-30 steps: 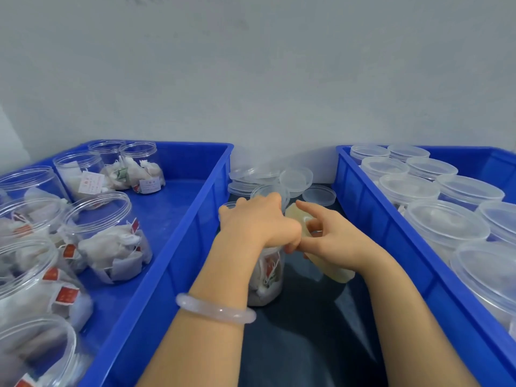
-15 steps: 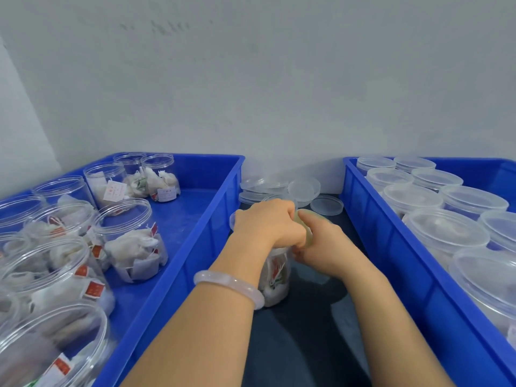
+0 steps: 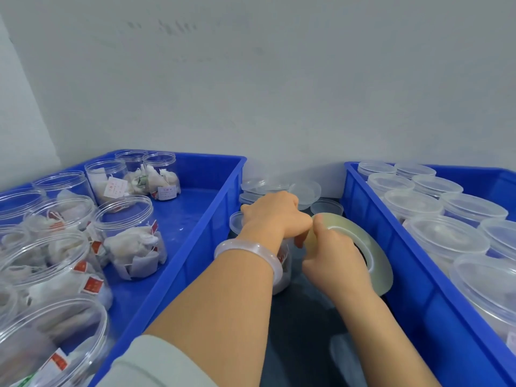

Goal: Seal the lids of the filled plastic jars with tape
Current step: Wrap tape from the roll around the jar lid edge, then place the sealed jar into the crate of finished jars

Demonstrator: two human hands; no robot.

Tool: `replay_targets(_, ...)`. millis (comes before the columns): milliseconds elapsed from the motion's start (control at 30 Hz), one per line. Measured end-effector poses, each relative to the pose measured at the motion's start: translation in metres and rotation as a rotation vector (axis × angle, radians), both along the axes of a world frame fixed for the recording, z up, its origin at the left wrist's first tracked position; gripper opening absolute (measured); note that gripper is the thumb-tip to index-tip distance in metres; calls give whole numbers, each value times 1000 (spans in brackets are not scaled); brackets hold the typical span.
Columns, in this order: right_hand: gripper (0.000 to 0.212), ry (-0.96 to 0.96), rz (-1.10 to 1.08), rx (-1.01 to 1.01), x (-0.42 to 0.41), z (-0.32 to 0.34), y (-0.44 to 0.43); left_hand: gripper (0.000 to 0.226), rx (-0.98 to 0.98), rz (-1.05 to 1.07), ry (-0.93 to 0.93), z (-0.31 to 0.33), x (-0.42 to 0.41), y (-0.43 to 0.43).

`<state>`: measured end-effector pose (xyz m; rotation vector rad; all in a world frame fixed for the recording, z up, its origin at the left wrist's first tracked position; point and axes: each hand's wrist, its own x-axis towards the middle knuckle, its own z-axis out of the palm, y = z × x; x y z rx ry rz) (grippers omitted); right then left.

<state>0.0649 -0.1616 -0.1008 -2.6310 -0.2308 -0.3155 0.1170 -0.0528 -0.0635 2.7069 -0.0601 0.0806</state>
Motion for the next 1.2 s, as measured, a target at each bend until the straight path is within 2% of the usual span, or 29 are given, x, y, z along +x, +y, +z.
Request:
replay_targets(100, 29, -25, -10, 25, -17, 5, 3, 11, -16, 57, -32, 0, 1, 0)
replay_targets(167, 28, -87, 107, 54, -35, -2, 16, 9, -31, 171, -83, 3, 2, 9)
replay_targets(233, 29, -78, 174, 132, -42, -7, 22, 13, -19, 154, -55, 5, 3, 11)
replay_targets(300, 53, -25, 153, 33, -32, -16, 22, 22, 11, 96, -8, 6, 4, 16)
replay_targets(367, 72, -18, 146, -63, -22, -30, 13, 11, 16, 68, 17, 4, 6, 20)
replay_targets(467, 66, 75, 16, -233, -16, -55, 7, 23, 96, 18, 29, -1, 11, 25)
replay_targets(500, 69, 90, -12, -296, -14, -65, 5, 29, 70, 12, 9, -2, 11, 25)
replay_targets(567, 70, 64, -50, -278, -6, -74, 4, 35, -179, 1, -106, 0, 5, 23)
replay_targets(633, 64, 30, -72, -205, -3, -76, 3, 22, -552, 63, -419, 2, -6, 22)
replay_targets(700, 58, 33, -58, -226, -2, -77, 2, 14, -698, 257, -737, -5, -16, 24)
replay_targets(733, 54, 36, -41, -201, -1, -74, 2, 13, -737, 325, -758, -13, -19, 25)
replay_targets(767, 47, 11, -13, -91, 1, -69, 1, 19, -794, 361, -692, -22, -20, 27)
replay_targets(833, 38, -25, 63, 342, 8, -51, 0, 35, -975, 361, -481, -46, -21, 27)
replay_targets(900, 42, 37, 159, 773, 15, -32, 2, 30, -1089, 315, -447, -61, -21, 28)
replay_targets(933, 42, 69, 220, 896, 17, -25, 4, 24, -1128, 298, -464, -65, -21, 28)
replay_targets(1000, 37, 41, 306, 968, 21, -19, 12, 19, -1192, 279, -471, -68, -20, 29)
replay_targets(1100, 36, 3, 306, 1113, 25, -23, 16, 19, -1210, 252, -487, -70, -15, 34)
replay_targets(1200, 32, -9, 329, 1197, 28, -33, 13, 30, -1209, 240, -543, -75, -13, 34)
